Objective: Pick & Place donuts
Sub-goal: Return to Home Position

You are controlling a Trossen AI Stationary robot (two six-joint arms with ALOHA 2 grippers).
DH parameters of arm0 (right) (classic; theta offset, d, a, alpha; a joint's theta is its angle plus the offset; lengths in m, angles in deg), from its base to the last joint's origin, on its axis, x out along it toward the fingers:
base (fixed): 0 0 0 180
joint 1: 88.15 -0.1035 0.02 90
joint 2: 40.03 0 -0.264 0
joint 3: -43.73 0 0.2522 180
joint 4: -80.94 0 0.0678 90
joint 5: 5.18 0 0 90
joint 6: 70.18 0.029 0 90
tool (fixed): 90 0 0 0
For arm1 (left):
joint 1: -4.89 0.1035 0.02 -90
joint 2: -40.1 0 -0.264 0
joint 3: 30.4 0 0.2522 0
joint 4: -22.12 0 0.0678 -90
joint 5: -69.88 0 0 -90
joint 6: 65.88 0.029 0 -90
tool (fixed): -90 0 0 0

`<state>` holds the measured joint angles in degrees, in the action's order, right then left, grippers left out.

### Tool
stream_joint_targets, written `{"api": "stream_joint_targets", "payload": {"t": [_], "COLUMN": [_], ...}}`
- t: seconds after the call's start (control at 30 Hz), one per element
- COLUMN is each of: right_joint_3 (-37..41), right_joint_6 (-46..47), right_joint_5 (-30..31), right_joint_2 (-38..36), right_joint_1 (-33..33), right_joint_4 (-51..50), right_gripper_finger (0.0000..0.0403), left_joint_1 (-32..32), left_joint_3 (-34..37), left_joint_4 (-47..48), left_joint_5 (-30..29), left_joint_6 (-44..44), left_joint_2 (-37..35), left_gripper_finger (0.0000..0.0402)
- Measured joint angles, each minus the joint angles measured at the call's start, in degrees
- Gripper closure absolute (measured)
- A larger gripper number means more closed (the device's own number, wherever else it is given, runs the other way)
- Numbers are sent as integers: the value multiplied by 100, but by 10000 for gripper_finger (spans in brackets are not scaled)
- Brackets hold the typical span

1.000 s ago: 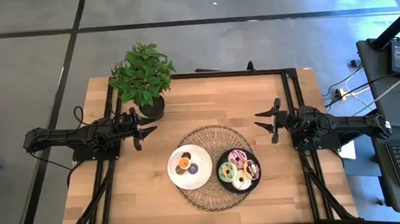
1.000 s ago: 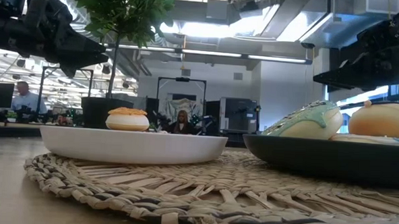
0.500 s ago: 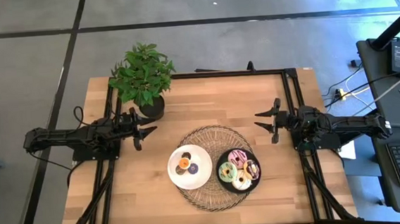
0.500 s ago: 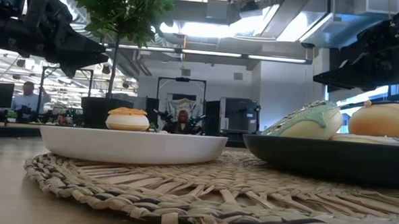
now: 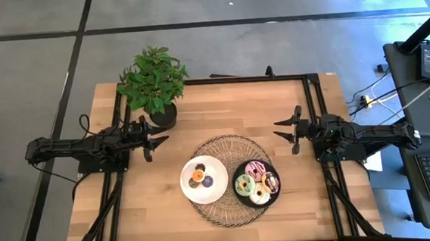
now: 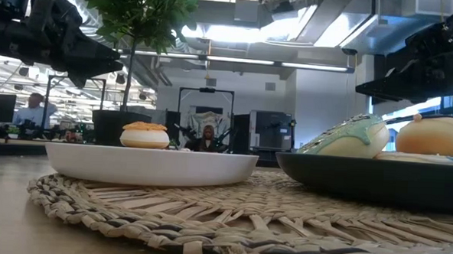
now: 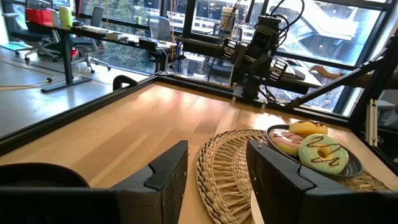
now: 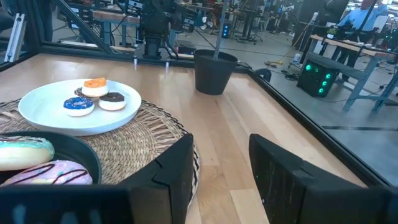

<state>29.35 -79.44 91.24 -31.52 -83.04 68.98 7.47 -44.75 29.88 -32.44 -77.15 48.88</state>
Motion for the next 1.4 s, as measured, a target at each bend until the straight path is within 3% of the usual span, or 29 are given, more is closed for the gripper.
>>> {"api": "stream_joint_targets", "payload": {"t": [1.4], "right_joint_3": [0], "right_joint_6": [-1], "right_joint_5": [2], "right_joint_2": [0], "right_joint_1": [1], "right_joint_4": [0], "right_gripper_finger": [246], "left_joint_1": [-1], "left_joint_3": [0], "left_joint_4": [-2], "left_joint_5": [0], "left_joint_6": [0], "left_joint_2": [0], "left_gripper_finger": [246]}}
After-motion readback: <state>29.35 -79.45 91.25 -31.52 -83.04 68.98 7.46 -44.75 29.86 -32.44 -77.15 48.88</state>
